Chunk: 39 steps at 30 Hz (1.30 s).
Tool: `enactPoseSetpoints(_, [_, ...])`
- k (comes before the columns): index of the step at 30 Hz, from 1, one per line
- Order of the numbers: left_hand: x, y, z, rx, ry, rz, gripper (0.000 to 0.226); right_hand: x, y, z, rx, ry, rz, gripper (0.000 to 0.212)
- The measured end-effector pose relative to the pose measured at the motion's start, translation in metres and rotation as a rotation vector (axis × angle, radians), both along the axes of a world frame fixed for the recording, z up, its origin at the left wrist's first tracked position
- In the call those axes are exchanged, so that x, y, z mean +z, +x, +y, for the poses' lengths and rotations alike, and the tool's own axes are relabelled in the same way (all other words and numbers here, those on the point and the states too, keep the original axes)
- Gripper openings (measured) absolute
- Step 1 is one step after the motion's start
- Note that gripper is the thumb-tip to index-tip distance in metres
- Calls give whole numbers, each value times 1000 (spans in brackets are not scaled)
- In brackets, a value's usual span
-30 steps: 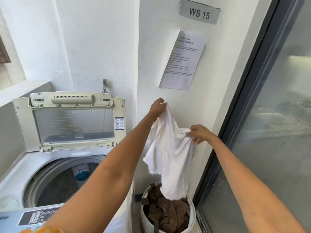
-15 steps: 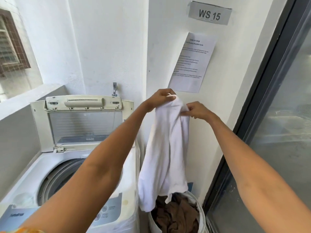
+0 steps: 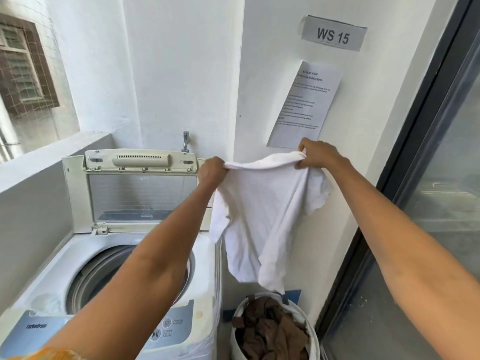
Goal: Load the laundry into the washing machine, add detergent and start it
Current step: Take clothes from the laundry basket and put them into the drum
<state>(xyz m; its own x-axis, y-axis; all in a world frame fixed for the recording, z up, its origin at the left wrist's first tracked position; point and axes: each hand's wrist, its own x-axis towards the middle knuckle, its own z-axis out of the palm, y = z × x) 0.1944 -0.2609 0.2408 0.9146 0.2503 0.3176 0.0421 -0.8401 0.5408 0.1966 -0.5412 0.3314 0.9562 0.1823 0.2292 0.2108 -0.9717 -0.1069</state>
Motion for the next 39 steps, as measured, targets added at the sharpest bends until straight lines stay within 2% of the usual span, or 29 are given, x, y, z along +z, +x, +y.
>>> enactPoseSetpoints(2, [15,1,-1,-16,-142,-87,22,2,-2,-7,25,-13,202,43])
enactPoseSetpoints(4, [26,2,-1,-39,-251,-126,24,0,-4,-8,64,83,363,34])
enactPoseSetpoints(7, [33,3,-4,-30,-443,-138,23,-7,-4,-7,93,318,516,31])
enactPoseSetpoints(9, [38,7,-6,-29,-594,-122,20,-10,-4,-6,130,495,540,30])
enactPoseSetpoints(11, [46,7,-6,-44,-725,-23,15,-15,-1,-5,121,609,501,31])
enactPoseSetpoints(12, [50,7,-7,-55,-762,51,11,-16,-2,-1,100,571,434,31])
enactPoseSetpoints(15, [66,3,-8,-157,-791,218,13,-12,-2,25,70,167,98,33])
enactPoseSetpoints(17, [77,2,-8,-258,-861,234,22,-3,-10,55,145,176,11,26])
enactPoseSetpoints(18, [80,2,-7,-287,-899,209,25,3,-13,71,196,289,57,29])
enactPoseSetpoints(20, [90,-4,-2,-355,-937,117,22,15,-16,99,290,510,204,56])
enactPoseSetpoints(21, [96,-9,1,-399,-922,61,21,20,-18,112,322,547,241,63])
enactPoseSetpoints(22, [103,-13,4,-432,-887,-5,21,24,-17,123,358,569,218,56])
enactPoseSetpoints(24, [116,-24,15,-391,-811,-164,19,32,-21,147,402,628,112,14])
enactPoseSetpoints(26, [128,-31,32,-296,-781,-325,12,40,-22,170,415,777,46,13])
enactPoseSetpoints(28, [140,-38,51,-212,-732,-469,16,47,-23,195,452,971,19,12])
enactPoseSetpoints(31, [157,-55,75,-136,-676,-657,16,56,-32,242,476,1143,-131,15])
enactPoseSetpoints(34, [163,-67,90,-161,-647,-705,11,53,-42,285,464,1286,-243,17])
enactPoseSetpoints(39, [110,-71,153,-115,-696,-560,8,1,-45,346,472,1144,-240,22])
